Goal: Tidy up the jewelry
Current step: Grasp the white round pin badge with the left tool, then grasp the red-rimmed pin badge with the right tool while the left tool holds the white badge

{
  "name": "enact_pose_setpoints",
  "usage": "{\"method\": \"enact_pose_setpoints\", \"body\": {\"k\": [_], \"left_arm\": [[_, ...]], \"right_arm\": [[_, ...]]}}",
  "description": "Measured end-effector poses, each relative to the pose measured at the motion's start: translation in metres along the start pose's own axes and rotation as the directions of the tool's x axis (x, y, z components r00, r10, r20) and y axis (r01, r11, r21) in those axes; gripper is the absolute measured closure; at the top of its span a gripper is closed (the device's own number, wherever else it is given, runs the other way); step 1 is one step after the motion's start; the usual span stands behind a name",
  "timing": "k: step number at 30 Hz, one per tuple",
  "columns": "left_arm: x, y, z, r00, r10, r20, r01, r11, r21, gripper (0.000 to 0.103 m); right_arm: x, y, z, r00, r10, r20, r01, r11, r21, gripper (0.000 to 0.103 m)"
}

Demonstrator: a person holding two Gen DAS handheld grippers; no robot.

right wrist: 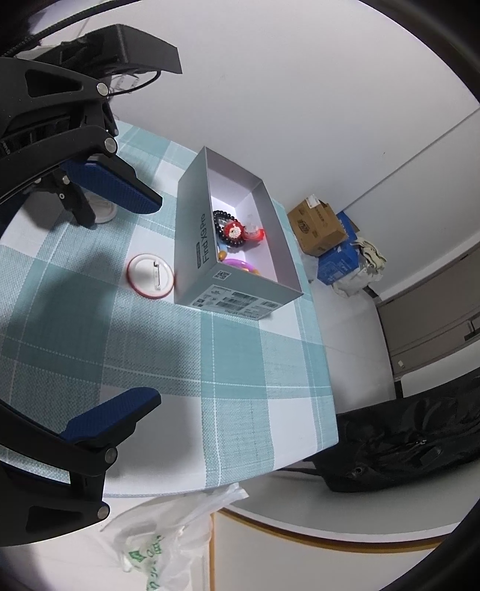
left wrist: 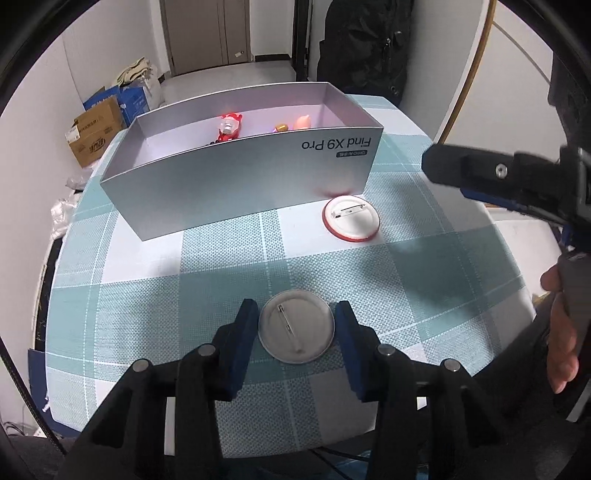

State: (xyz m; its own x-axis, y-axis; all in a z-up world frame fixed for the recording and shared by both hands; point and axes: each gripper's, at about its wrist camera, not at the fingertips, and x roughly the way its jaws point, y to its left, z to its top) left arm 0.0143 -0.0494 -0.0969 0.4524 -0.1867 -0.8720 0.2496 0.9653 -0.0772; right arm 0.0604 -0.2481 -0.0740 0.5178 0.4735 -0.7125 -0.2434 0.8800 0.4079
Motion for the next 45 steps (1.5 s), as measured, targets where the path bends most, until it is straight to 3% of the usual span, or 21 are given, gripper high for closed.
{"method": "enact_pose_setpoints", "body": {"k": [7, 21, 26, 33, 36, 39, 45], "left_arm": [[-0.008, 0.014, 0.008, 0.998, -0.064, 0.024, 0.066, 0.994, -0.086, 0.066], [-0.050, 0.044, 0.026, 0.976, -0.081, 0.200, 0.113, 0.982, -0.155, 0.066], [-0.053, 0.057, 0.029, 0.970, -0.086, 0.228, 0.129, 0.975, -0.180, 0.066], [-0.056, 0.072, 0.030, 0.966, -0.092, 0.242, 0.146, 0.966, -0.214, 0.066], [-0.056, 0.075, 0.031, 0.966, -0.089, 0.243, 0.145, 0.964, -0.222, 0.066], [-0.057, 0.077, 0.032, 0.964, -0.092, 0.250, 0.150, 0.963, -0.223, 0.066], [-0.059, 0.075, 0.032, 0.963, -0.092, 0.255, 0.149, 0.965, -0.215, 0.066]], "right_arm": [[0.005, 0.006, -0.004, 0.999, -0.023, -0.022, 0.023, 0.999, -0.036, 0.007], [0.027, 0.029, -0.014, 0.994, -0.096, -0.054, 0.085, 0.980, -0.178, 0.011], [0.043, 0.041, -0.018, 0.986, -0.157, -0.060, 0.137, 0.957, -0.257, 0.031], [0.058, 0.056, -0.019, 0.979, -0.202, -0.036, 0.180, 0.928, -0.326, 0.043], [0.065, 0.065, -0.023, 0.968, -0.249, -0.011, 0.225, 0.893, -0.390, 0.047], [0.067, 0.073, -0.026, 0.969, -0.247, 0.007, 0.225, 0.872, -0.435, 0.060], [0.069, 0.074, -0.024, 0.972, -0.236, -0.002, 0.213, 0.878, -0.428, 0.061]]}}
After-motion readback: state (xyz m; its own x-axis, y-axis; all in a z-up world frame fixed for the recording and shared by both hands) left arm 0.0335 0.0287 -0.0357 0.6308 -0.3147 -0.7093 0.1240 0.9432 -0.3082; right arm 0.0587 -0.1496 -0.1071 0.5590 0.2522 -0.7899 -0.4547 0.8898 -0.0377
